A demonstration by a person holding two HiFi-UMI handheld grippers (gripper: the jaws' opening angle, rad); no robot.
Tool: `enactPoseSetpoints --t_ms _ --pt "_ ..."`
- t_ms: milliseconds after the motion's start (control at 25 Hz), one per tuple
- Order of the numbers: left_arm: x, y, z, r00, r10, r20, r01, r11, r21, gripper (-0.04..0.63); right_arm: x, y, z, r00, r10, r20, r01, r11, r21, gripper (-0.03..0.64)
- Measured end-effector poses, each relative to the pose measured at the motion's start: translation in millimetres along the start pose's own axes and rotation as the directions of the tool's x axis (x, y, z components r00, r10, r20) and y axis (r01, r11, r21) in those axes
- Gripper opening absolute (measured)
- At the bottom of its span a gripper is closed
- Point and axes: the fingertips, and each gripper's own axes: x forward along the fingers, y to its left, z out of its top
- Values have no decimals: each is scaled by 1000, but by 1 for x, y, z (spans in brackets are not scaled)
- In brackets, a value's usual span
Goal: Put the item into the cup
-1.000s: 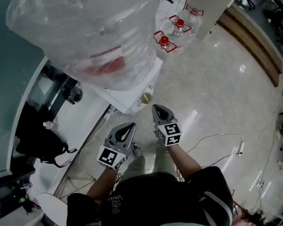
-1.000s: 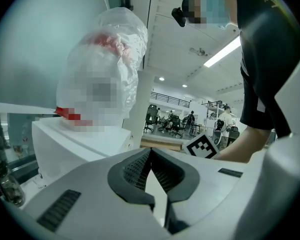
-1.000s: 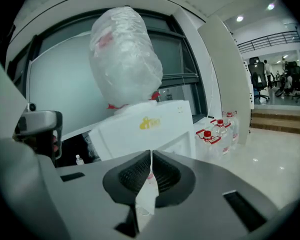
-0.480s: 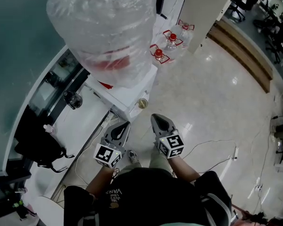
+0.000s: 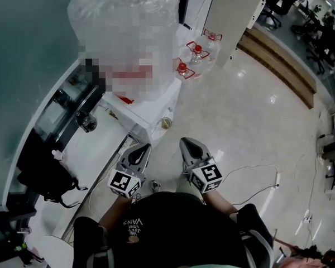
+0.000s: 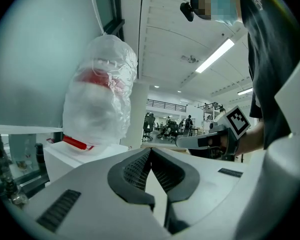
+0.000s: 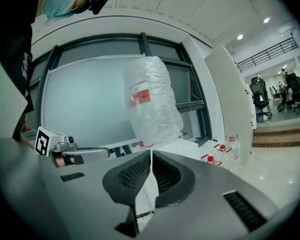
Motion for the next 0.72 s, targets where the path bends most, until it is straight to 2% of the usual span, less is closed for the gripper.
enactPoseSetpoints --t_ms 440,720 --pt "-14 -6 22 999 -40 23 39 998 54 20 -25 14 13 999 -34 34 34 999 7 46" --pt "-21 -7 27 999 -24 30 22 998 61 20 -30 16 19 998 -39 43 39 999 5 44"
